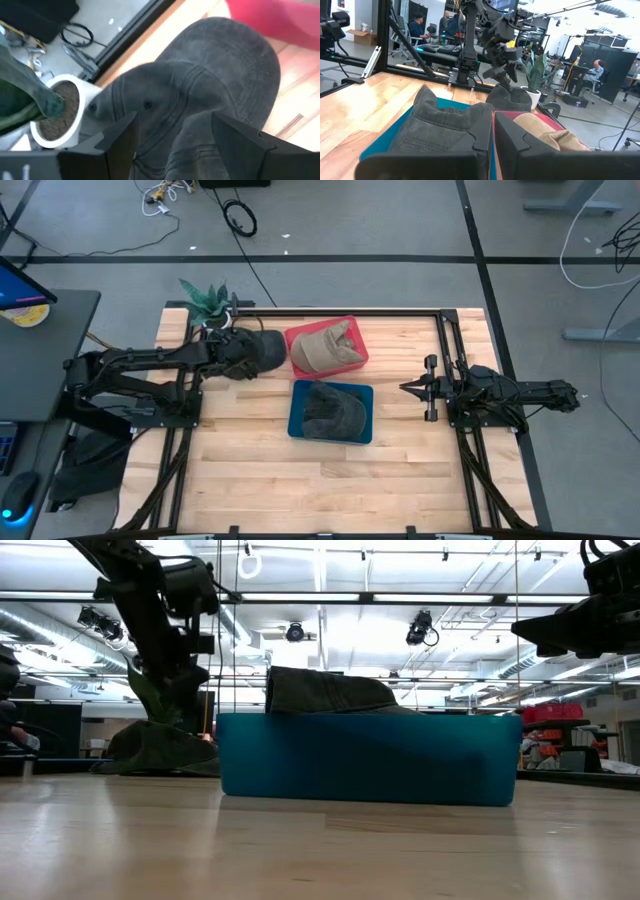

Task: Pick & Place hat
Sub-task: Put the black cap into the blue bin

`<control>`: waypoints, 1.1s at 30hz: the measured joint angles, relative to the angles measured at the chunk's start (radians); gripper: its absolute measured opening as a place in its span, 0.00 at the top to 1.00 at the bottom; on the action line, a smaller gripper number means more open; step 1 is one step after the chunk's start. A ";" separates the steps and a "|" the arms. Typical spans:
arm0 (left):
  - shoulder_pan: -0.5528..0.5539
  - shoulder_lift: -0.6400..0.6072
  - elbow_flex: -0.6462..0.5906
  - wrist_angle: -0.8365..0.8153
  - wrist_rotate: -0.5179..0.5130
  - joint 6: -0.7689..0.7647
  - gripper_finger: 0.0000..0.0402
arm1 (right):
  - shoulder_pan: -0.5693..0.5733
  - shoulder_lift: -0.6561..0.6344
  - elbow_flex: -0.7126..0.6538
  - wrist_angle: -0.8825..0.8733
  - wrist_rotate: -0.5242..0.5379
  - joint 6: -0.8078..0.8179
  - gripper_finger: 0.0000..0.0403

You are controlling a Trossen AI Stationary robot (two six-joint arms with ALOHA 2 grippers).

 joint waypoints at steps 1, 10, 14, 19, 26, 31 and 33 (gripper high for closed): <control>0.010 0.000 -0.006 0.004 0.013 -0.003 0.37 | 0.000 0.000 0.000 0.000 0.000 0.000 0.94; 0.064 0.001 -0.051 0.051 0.116 -0.005 0.37 | 0.000 0.000 0.000 0.000 0.000 0.000 0.94; 0.078 0.025 -0.052 0.047 0.128 -0.007 0.37 | 0.000 0.000 0.000 0.000 0.000 0.000 0.94; 0.077 0.088 -0.052 0.053 0.179 -0.007 0.37 | 0.000 0.000 0.000 0.000 0.000 0.000 0.94; 0.102 0.168 -0.052 0.065 0.182 0.002 0.39 | 0.000 0.000 0.000 0.000 0.000 0.000 0.94; 0.111 0.171 -0.051 0.066 0.214 0.059 0.58 | 0.000 0.000 0.000 0.000 0.000 0.000 0.94; 0.111 0.171 -0.040 0.061 0.226 0.062 0.72 | 0.000 0.000 0.000 0.000 0.000 0.000 0.94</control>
